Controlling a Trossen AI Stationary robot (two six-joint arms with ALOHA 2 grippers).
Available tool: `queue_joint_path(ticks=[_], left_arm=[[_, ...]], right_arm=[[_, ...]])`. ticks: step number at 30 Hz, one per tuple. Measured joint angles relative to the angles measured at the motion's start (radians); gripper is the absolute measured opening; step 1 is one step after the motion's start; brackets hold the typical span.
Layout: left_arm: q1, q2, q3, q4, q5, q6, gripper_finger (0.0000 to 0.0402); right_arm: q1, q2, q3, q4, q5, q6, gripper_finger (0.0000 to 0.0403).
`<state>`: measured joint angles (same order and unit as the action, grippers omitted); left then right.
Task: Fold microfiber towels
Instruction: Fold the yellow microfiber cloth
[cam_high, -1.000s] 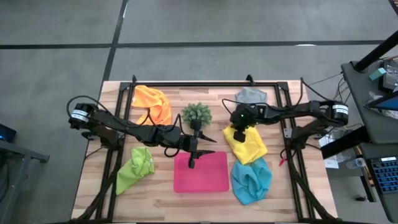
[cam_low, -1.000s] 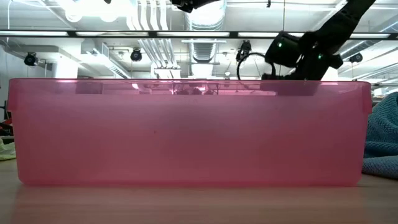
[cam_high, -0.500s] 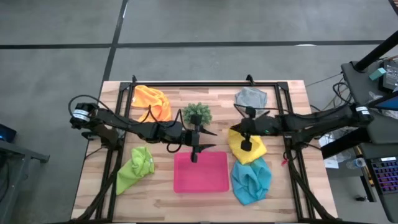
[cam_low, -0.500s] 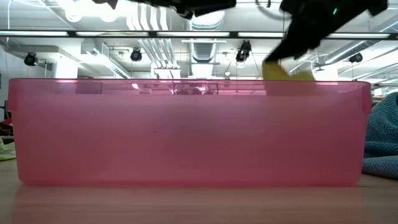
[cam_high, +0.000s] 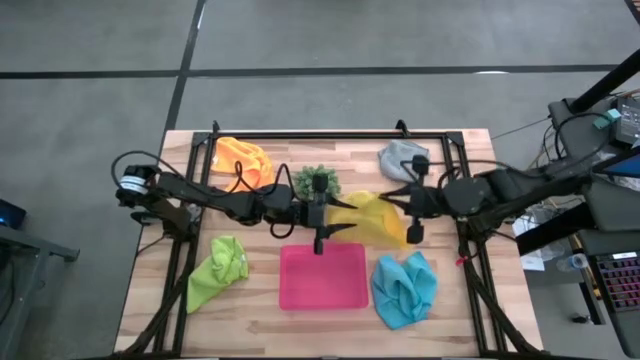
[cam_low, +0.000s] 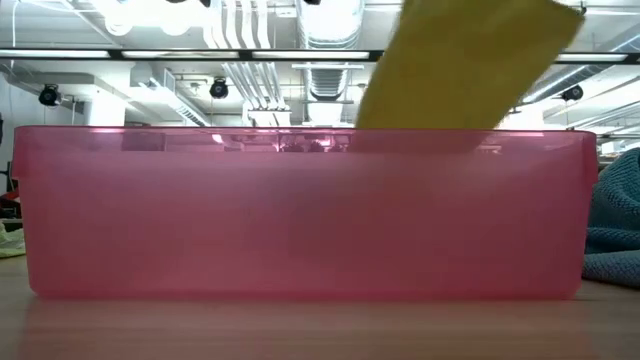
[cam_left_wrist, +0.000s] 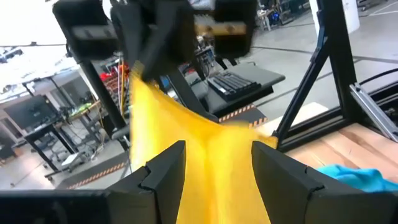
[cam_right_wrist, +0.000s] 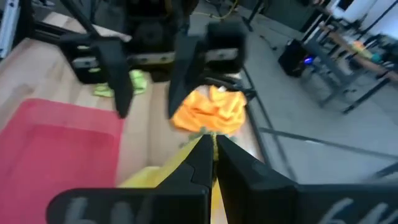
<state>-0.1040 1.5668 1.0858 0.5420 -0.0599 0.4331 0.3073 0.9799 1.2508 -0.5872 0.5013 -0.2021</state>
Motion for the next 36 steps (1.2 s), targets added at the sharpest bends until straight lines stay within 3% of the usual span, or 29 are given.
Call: queue_joint_path(ticks=[3,12,21,27,32,36], left_arm=[[0.003,-0.001,0.0,0.0,0.0,0.002,0.0169],[0.032,-0.001,0.0,0.005,0.0,0.023,0.0169],[0.059,-0.003,0.001,0.047,0.013,-0.008,0.0169],[0.087,0.041,0.001,0.133,0.185,-0.102,0.0169],[0.102,0.1,0.018,0.294,0.193,-0.19,0.0169],[0.111,0.178,0.091,0.297,0.248,-0.219,0.0169]], right_arm=[[0.0,0.034,0.118,-0.128,0.057,-0.005,0.0008],[0.007,0.118,0.291,-0.264,0.039,-0.004,0.0008],[0.067,0.135,0.296,-0.324,0.011,0.0,0.0008],[0.11,0.11,0.296,-0.326,-0.039,0.032,0.0008],[0.129,0.107,0.293,-0.349,-0.038,0.077,0.0008],[0.13,0.117,0.286,-0.352,-0.039,0.087,0.0008]])
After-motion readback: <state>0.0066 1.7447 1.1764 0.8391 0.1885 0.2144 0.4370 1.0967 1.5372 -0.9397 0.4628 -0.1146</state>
